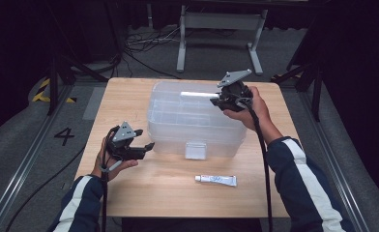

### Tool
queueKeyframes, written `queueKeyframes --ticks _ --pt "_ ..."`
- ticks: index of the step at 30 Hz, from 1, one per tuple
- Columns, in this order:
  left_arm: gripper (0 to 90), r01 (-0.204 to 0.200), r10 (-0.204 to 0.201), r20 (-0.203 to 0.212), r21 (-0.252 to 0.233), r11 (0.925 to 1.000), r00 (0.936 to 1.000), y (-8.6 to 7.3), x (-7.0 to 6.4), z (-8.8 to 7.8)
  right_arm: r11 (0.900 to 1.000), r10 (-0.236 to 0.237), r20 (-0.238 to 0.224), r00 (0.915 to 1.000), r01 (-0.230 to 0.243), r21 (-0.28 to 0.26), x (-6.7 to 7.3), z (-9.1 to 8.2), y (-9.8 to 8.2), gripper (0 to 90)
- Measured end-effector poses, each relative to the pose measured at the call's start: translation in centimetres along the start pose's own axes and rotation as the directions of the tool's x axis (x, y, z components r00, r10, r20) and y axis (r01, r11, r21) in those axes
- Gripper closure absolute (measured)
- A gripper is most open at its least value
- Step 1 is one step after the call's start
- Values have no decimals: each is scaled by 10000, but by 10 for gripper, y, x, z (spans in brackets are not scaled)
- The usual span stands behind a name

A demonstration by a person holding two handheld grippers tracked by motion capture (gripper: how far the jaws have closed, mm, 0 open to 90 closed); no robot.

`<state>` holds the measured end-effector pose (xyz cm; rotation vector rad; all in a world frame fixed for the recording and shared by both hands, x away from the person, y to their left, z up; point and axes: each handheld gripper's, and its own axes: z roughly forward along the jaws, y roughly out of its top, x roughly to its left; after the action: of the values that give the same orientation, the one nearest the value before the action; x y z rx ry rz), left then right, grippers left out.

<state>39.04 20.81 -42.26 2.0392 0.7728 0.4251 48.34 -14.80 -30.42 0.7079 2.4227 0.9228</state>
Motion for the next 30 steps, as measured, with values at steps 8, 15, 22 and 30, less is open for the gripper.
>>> queueKeyframes --ticks 8,15,22,30 --pt "537 116 -117 -33 -297 9995 9999 3 0 -7 9997 112 -169 9998 -108 232 -5 0 4 728" --pt "646 220 -223 -59 -375 9991 9997 3 3 -8 9982 423 -260 9988 -412 430 -15 -1 16 727" --pt "756 179 -196 -236 -695 9974 9995 9 3 -8 9954 718 -343 9968 -694 662 -26 -1 26 724" --pt "893 25 -58 -413 -812 9967 9991 15 3 -3 9950 678 -293 9973 -654 753 -28 -1 29 720"
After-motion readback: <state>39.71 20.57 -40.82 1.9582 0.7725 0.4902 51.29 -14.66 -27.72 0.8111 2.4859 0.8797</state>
